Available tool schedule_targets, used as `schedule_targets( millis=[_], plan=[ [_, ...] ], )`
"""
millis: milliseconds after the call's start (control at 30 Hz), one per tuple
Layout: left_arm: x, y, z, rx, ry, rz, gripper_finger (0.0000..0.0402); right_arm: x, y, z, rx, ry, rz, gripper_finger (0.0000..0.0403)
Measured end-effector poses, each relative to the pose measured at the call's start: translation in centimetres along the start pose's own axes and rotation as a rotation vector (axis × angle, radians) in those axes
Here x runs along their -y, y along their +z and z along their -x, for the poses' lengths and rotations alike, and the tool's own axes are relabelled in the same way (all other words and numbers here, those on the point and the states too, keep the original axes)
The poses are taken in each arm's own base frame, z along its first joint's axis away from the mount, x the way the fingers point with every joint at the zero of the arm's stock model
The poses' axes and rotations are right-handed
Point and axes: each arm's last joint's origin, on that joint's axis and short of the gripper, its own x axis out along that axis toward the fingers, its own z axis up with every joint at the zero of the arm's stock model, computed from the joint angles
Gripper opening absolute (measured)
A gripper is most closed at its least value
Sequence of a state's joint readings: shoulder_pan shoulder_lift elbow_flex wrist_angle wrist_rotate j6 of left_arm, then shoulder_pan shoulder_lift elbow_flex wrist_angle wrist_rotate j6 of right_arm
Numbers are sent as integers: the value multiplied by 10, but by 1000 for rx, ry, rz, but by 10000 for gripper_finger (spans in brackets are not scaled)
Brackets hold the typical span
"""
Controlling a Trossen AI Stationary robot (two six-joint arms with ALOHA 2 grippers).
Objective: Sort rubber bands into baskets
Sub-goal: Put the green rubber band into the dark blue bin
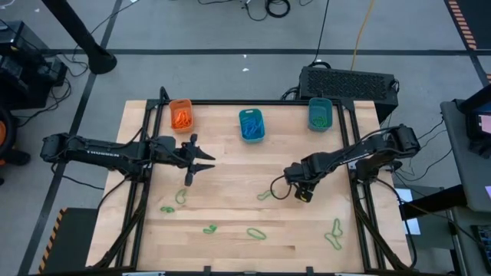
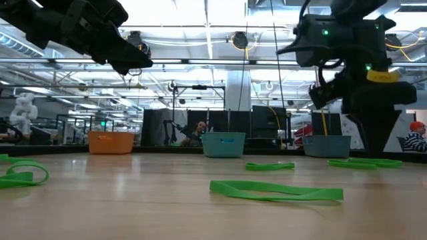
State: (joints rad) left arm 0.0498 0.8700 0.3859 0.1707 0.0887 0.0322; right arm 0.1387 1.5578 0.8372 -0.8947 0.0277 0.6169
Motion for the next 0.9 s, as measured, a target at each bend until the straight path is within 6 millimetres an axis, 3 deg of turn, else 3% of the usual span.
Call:
schedule_targets(
  millis=[433, 533, 700, 900],
  plan=[
    [0, 0, 0, 0, 0, 0, 128, 3, -5, -18, 35, 28, -12, 97],
    [0, 0, 0, 0, 0, 0, 128, 4, -6, -19, 41, 12, -24, 77],
    [0, 0, 0, 0, 0, 0, 128, 5, -5, -19, 61, -26, -13, 11],
    [0, 0, 0, 0, 0, 1, 128, 5, -2, -12, 80, -90, 1, 2]
  ],
)
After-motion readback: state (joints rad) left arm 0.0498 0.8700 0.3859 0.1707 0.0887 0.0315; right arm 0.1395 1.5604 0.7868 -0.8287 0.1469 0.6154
